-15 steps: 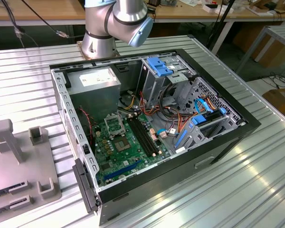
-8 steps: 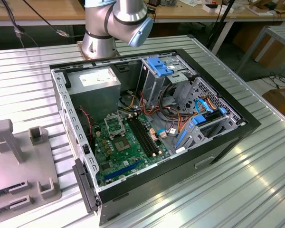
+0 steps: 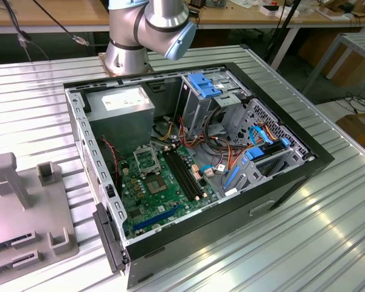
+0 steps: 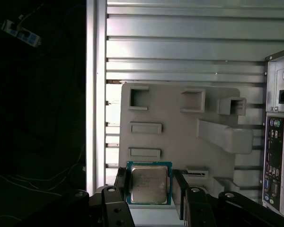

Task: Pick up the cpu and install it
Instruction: 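Pick up the cpu and move it towards the insertion slot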

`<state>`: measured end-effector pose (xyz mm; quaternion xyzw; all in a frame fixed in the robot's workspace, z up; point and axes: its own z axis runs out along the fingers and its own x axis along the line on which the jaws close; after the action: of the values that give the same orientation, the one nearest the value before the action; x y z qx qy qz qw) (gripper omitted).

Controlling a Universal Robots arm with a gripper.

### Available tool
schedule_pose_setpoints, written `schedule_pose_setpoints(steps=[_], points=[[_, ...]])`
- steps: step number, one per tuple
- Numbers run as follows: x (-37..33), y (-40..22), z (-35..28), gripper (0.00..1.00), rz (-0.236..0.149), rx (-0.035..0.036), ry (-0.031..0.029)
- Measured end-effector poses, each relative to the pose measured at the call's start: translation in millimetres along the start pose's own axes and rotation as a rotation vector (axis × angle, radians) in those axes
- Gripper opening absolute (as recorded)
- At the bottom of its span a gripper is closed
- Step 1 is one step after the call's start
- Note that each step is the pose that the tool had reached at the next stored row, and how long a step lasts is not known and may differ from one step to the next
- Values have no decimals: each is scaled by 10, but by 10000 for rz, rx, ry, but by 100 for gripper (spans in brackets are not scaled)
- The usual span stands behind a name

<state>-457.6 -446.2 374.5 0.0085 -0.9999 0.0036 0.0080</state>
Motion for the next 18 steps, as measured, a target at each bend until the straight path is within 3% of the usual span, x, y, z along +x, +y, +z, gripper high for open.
schedule_pose_setpoints(steps=[18], points=[[2, -1, -118, 47, 0, -1, 4]])
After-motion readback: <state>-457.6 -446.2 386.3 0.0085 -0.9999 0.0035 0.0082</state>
